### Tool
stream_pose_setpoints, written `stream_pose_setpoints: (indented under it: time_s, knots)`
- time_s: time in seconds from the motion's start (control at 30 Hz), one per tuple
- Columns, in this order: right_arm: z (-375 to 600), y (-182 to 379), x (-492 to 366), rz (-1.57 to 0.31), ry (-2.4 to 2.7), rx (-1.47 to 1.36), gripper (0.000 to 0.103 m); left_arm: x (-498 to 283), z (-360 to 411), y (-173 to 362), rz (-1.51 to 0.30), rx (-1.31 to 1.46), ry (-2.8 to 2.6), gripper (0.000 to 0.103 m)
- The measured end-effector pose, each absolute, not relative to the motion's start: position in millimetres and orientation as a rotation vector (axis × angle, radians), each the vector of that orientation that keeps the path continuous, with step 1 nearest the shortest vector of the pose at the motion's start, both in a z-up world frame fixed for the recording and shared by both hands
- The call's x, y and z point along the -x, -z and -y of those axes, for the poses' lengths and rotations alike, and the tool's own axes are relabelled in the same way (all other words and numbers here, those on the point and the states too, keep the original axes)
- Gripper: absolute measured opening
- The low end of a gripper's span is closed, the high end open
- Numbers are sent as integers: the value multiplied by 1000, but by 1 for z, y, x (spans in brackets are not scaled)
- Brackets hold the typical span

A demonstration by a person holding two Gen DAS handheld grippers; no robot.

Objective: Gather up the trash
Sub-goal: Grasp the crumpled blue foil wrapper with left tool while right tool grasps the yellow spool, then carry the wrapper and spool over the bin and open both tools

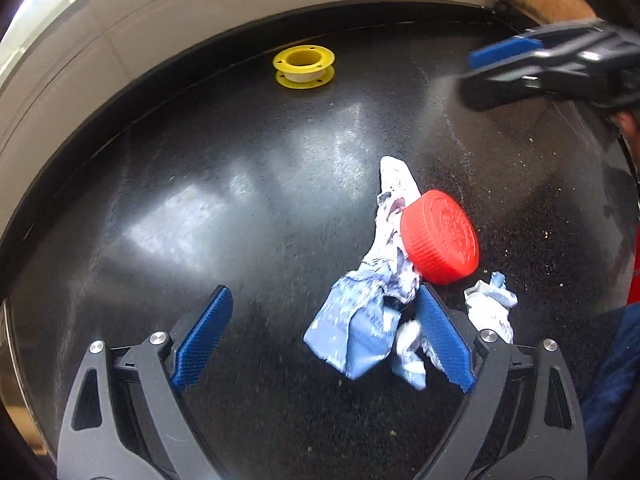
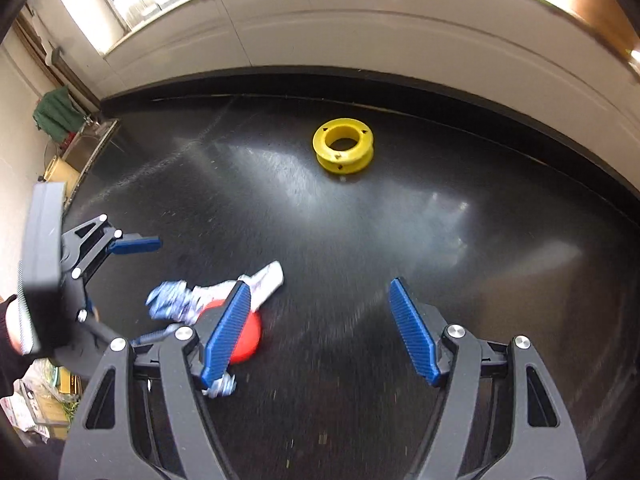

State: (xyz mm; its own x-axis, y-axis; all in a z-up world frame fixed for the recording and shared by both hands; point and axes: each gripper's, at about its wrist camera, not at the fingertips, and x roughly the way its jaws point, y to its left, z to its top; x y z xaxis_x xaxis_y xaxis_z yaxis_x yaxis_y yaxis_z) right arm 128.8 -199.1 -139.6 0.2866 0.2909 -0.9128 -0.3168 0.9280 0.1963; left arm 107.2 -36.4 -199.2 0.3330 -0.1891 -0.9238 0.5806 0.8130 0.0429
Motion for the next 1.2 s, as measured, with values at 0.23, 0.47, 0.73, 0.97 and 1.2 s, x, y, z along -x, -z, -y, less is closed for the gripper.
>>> stream_pose_setpoints:
  time_s: [0.23, 0.47, 0.73, 0.97, 1.2]
  knots:
    - [172, 178, -198, -1214, -395, 95, 70, -129, 45, 206, -1106, -404, 555, 40]
    - [155, 201, -242, -1197, -389, 163, 70, -145, 50, 201, -1070, -382, 568, 15]
    - [150, 194, -248, -1169, -425, 183, 52, -141, 57, 190, -1015, -403, 627, 6]
    - [172, 152, -225, -1114, -400, 115, 52, -136, 34, 163, -996, -273, 553, 4]
    - [194, 112, -192, -1064, -368, 75, 52, -114, -13, 156, -1035, -116, 341, 2]
